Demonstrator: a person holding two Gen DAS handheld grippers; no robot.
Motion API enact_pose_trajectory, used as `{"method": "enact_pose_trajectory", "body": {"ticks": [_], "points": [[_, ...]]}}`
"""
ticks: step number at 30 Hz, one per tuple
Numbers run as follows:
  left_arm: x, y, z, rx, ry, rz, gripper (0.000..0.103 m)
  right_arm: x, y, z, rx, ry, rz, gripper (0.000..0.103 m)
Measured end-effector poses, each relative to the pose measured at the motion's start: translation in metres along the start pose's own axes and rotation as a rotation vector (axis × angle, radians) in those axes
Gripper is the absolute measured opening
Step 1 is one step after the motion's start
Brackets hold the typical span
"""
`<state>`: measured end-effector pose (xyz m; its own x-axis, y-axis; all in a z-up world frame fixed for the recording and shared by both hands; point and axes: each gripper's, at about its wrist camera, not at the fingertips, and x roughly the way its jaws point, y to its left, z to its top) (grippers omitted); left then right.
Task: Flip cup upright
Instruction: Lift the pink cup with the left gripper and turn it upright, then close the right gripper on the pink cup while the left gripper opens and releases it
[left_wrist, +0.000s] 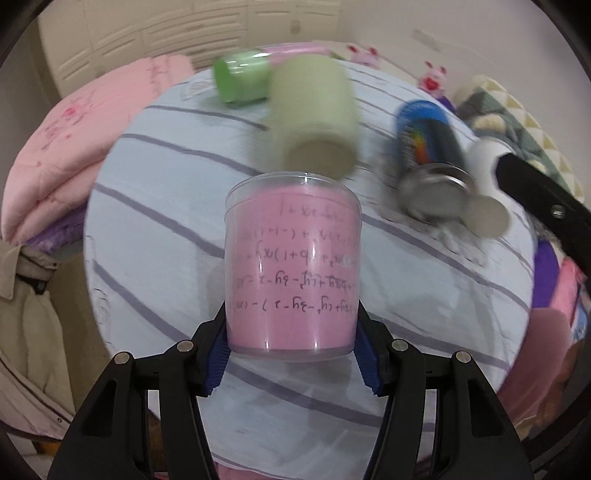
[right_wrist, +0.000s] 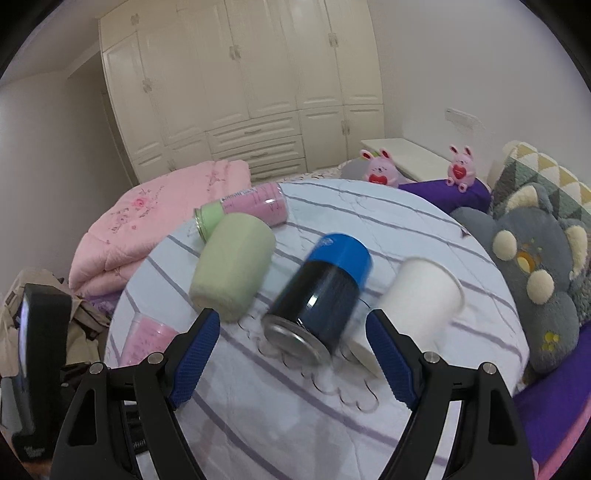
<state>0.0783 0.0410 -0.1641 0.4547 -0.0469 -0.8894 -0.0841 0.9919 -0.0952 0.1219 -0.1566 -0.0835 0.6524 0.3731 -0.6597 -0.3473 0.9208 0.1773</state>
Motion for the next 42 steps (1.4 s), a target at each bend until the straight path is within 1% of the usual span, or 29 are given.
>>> {"method": "enact_pose_trajectory", "body": {"ticks": [6,9,12,13,14,16,17,19,22,26,31,35,39,42], "points": [[0.0,-0.03,-0.002,0.042,-0.029,-0.05,0.059,-0.004,-0.013,-0.007,0.027,0.002,-0.03,0.083],[0.001,-0.042,0.002,0.063,-0.045,-0.076,0.059,-0.007,-0.02,-0.01,0.054,0.011,-0.015,0.083],[0.003,-0.048,0.004,0.075,-0.048,-0.085,0.06,-0.007,-0.025,-0.011,0.088,0.03,0.006,0.083],[0.003,-0.048,0.005,0.077,-0.042,-0.086,0.065,-0.007,-0.027,-0.013,0.098,0.035,0.014,0.083],[0.003,-0.048,0.005,0.081,-0.029,-0.087,0.075,-0.006,-0.028,-0.013,0.112,0.044,0.025,0.083],[0.002,-0.047,0.002,0.086,-0.007,-0.095,0.092,-0.003,-0.028,-0.015,0.133,0.062,0.042,0.083],[-0.002,-0.044,0.001,0.089,-0.015,-0.098,0.094,-0.001,-0.027,-0.016,0.144,0.073,0.057,0.083],[-0.009,-0.04,-0.002,0.095,-0.017,-0.095,0.095,0.002,-0.024,-0.017,0.158,0.095,0.081,0.083],[-0.016,-0.031,-0.005,0.096,-0.013,-0.092,0.095,0.007,-0.013,-0.017,0.177,0.13,0.144,0.083],[-0.024,-0.019,-0.006,0.103,-0.022,-0.101,0.096,0.02,0.0,-0.018,0.209,0.186,0.204,0.083],[-0.023,-0.014,-0.005,0.117,-0.018,-0.108,0.096,0.043,0.009,-0.022,0.253,0.271,0.243,0.083],[-0.021,-0.012,-0.004,0.128,-0.01,-0.128,0.096,0.058,0.014,-0.023,0.27,0.308,0.257,0.083],[-0.019,-0.011,-0.001,0.134,-0.011,-0.135,0.098,0.072,0.016,-0.026,0.303,0.345,0.295,0.083],[-0.017,-0.011,0.001,0.139,-0.009,-0.14,0.099,0.077,0.016,-0.028,0.312,0.353,0.313,0.083]]}}
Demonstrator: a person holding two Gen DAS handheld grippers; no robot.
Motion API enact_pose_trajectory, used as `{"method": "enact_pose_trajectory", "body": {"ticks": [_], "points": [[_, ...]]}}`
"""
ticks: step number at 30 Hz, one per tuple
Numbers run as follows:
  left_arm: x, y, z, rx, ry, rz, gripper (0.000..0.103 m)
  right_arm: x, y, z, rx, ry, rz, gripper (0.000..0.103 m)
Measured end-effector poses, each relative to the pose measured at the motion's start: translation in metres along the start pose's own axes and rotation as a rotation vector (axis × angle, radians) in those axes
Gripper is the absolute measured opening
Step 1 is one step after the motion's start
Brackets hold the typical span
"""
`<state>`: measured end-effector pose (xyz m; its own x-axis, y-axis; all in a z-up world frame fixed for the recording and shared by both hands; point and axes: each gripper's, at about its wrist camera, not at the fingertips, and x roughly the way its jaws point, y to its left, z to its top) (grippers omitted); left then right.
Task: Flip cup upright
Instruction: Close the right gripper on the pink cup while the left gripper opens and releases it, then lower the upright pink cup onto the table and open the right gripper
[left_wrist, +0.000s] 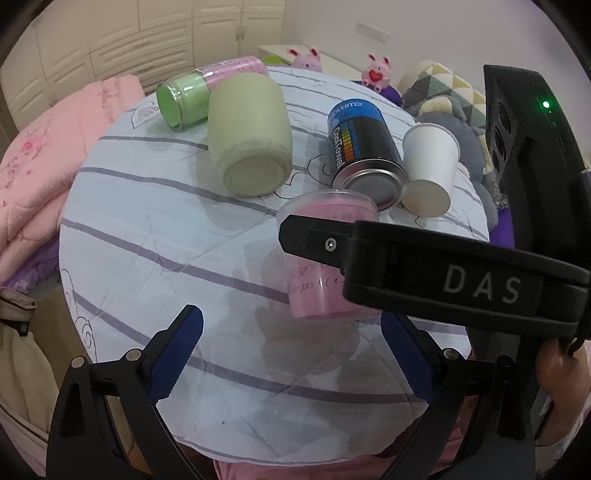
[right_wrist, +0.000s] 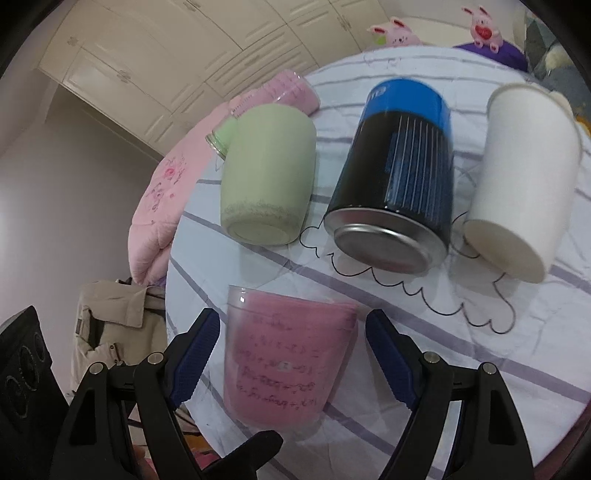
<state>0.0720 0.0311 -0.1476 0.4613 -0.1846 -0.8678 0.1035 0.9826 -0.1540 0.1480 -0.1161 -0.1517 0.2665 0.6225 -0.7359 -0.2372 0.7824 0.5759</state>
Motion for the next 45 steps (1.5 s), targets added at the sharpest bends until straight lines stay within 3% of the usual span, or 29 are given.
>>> {"method": "enact_pose_trajectory", "body": {"ticks": [2,3,11,19,30,35,38,45], "points": [[0.001,0.0,0.001,-0.001,0.0,0.0,0.099,0.001,0.003,-0.002,-0.024,-0.008,0.016,0.08],[0.001,0.001,0.001,0.001,0.0,-0.001,0.099,0.001,0.006,-0.002,-0.042,-0.014,0.014,0.07],[0.001,0.0,-0.004,0.008,0.0,0.015,0.099,-0.014,0.028,-0.005,-0.159,-0.096,-0.03,0.071],[0.003,0.001,-0.005,-0.012,0.0,0.013,0.099,-0.032,0.038,-0.008,-0.322,-0.209,-0.16,0.071],[0.009,0.0,-0.008,-0.017,0.014,0.032,0.099,-0.03,0.037,-0.012,-0.413,-0.221,-0.255,0.071],[0.01,0.004,-0.009,-0.028,0.016,0.039,0.099,-0.026,0.038,-0.015,-0.429,-0.207,-0.267,0.071],[0.011,0.007,-0.009,-0.038,0.019,0.046,0.099,-0.026,0.038,-0.015,-0.42,-0.193,-0.254,0.082],[0.007,0.013,-0.009,-0.048,0.01,0.052,0.099,-0.032,0.038,-0.019,-0.411,-0.188,-0.237,0.082]]}}
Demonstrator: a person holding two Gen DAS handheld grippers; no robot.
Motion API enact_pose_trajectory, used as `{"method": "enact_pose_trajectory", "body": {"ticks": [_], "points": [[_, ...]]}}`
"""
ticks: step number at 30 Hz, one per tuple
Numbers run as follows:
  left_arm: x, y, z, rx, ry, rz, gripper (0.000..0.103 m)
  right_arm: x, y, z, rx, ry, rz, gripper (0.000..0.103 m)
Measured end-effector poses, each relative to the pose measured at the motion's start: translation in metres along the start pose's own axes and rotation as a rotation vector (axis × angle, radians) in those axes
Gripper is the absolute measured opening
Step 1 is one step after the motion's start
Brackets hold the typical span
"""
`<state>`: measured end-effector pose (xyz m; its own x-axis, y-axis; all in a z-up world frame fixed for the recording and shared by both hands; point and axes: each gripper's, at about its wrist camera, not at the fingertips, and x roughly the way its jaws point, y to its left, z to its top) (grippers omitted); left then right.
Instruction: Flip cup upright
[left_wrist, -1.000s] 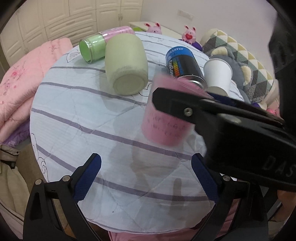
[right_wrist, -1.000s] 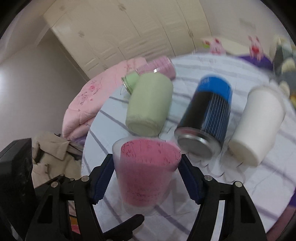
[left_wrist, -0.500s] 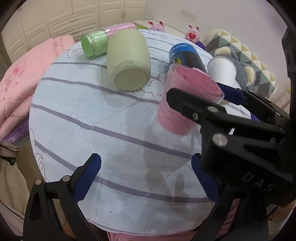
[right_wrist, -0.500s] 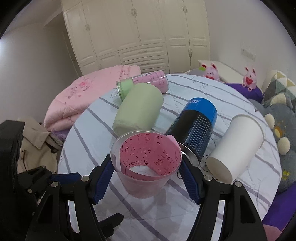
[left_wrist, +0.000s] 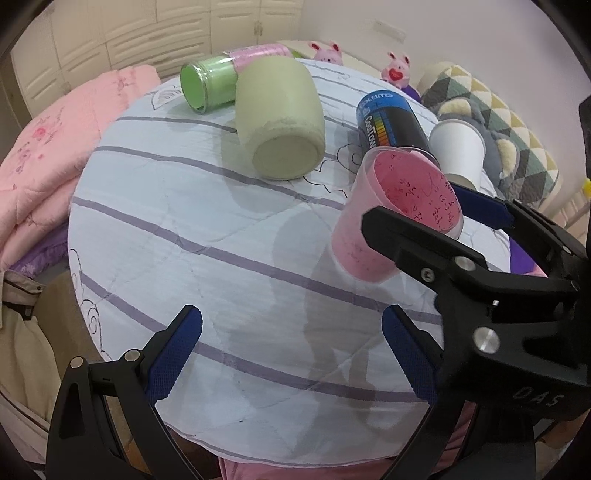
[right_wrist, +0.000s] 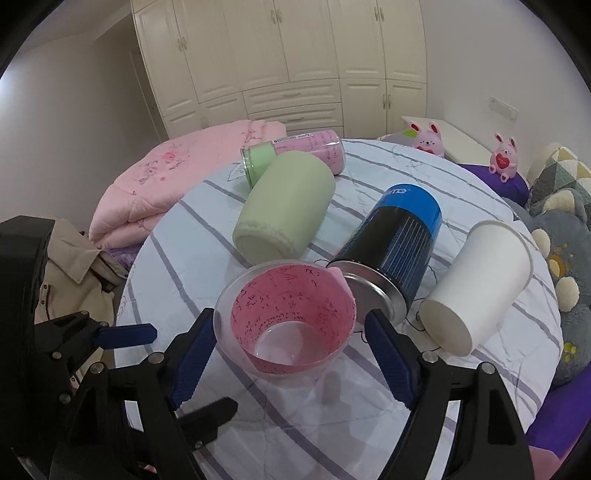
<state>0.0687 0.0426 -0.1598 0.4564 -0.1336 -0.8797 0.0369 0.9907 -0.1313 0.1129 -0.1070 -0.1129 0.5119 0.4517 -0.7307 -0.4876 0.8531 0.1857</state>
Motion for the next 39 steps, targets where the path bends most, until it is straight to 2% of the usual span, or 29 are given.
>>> {"method": "enact_pose_trajectory", "body": {"ticks": [11,20,33,39], "points": [[-0.014,-0.006,-0.001,0.014,-0.037,0.003,0.099,-0.028,0.0,0.001,0.01,-0.044,0.013,0.082],[-0.035,-0.022,-0.001,0.038,-0.1,0.019,0.099,-0.064,-0.008,0.0,0.023,-0.107,-0.01,0.082],[-0.06,-0.048,-0.008,0.062,-0.183,0.05,0.102,-0.113,-0.024,-0.006,0.046,-0.216,-0.087,0.082],[-0.078,-0.065,-0.014,0.08,-0.275,0.105,0.103,-0.134,-0.026,-0.013,0.031,-0.296,-0.146,0.082]]}}
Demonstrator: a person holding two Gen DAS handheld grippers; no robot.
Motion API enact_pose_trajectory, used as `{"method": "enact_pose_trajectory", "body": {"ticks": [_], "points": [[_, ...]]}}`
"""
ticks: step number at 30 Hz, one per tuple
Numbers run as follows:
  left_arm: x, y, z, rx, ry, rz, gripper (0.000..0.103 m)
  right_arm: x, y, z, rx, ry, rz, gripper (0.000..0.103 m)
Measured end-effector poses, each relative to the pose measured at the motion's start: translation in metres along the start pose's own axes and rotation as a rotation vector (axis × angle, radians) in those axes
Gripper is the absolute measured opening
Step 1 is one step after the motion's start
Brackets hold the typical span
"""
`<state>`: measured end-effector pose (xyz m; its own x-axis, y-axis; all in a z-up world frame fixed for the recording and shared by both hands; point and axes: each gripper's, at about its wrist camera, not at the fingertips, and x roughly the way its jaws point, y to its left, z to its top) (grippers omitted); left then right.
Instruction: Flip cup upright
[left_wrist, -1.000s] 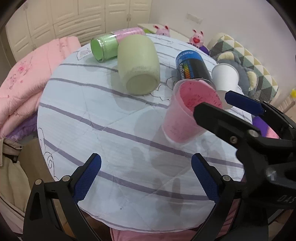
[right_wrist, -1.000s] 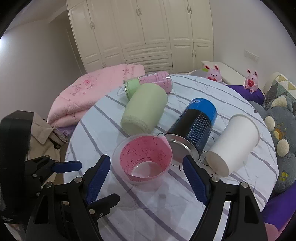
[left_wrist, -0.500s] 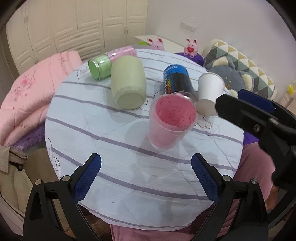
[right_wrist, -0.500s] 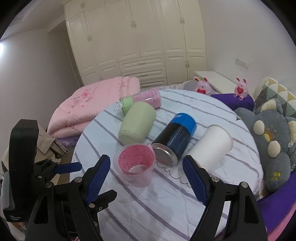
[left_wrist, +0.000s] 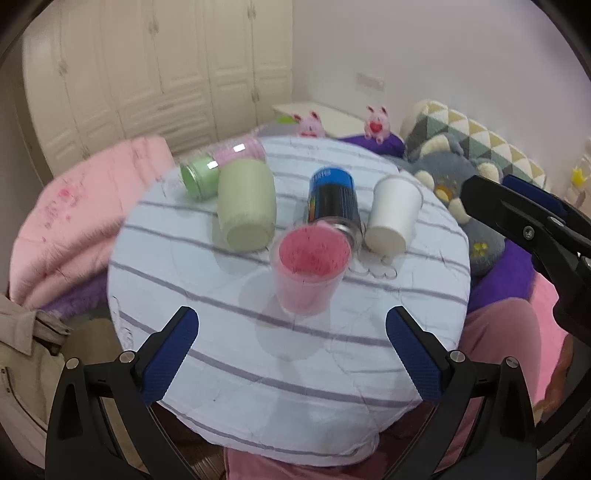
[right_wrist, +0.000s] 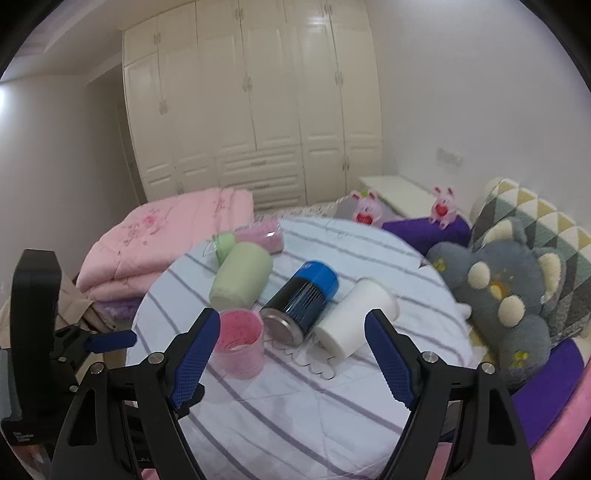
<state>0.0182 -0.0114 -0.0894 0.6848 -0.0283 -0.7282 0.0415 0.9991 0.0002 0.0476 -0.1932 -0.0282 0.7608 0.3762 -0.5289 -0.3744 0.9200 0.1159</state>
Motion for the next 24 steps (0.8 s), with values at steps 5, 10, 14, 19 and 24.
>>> {"method": "enact_pose_trajectory", "body": {"ticks": [5,10,14,19,24], "points": [[-0.011,-0.008,0.002,-0.02,-0.047,0.015,0.103,-0.016,-0.001,0.001,-0.031,-0.059,-0.061,0.082],[-0.022,-0.013,0.004,-0.041,-0.094,0.032,0.103,-0.028,-0.008,0.001,-0.026,-0.108,-0.097,0.082],[-0.032,-0.018,0.005,-0.057,-0.139,0.022,0.103,-0.036,-0.016,0.0,-0.006,-0.134,-0.113,0.082],[-0.046,-0.026,0.004,-0.058,-0.216,0.015,0.103,-0.044,-0.022,0.0,0.009,-0.176,-0.136,0.082],[-0.053,-0.03,0.005,-0.072,-0.263,0.011,0.103,-0.048,-0.025,-0.002,0.011,-0.196,-0.151,0.082]]}}
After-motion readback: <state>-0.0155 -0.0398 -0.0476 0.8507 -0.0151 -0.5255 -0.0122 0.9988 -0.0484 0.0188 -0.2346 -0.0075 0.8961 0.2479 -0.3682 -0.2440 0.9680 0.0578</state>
